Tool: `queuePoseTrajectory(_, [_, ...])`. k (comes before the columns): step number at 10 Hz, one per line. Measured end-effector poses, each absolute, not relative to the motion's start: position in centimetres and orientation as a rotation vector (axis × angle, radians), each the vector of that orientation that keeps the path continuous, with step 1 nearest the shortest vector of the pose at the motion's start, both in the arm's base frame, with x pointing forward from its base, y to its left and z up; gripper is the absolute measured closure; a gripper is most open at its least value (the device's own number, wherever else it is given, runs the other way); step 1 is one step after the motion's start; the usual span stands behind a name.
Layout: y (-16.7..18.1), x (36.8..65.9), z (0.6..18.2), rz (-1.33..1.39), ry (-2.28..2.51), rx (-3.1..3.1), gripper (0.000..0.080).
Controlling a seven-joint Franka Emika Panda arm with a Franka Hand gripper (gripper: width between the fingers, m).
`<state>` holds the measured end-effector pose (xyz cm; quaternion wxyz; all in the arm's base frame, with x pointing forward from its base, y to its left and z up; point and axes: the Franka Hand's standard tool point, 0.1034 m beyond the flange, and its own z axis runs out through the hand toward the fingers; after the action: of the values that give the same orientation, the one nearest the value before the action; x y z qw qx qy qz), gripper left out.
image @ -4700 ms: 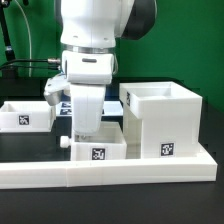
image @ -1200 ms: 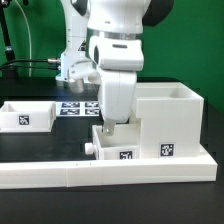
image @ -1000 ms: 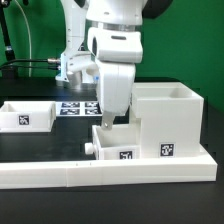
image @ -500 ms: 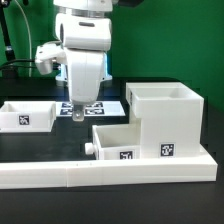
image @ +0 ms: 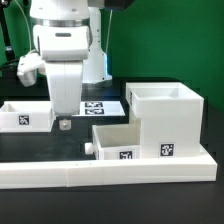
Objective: Assemble drawer
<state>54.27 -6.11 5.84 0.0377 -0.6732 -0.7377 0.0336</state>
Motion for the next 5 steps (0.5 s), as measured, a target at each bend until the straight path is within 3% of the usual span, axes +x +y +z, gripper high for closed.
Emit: queuePoseTrajectory(5, [-6.8, 55.0, 3.9, -0.083, -2.103, -1.989, 0.0150])
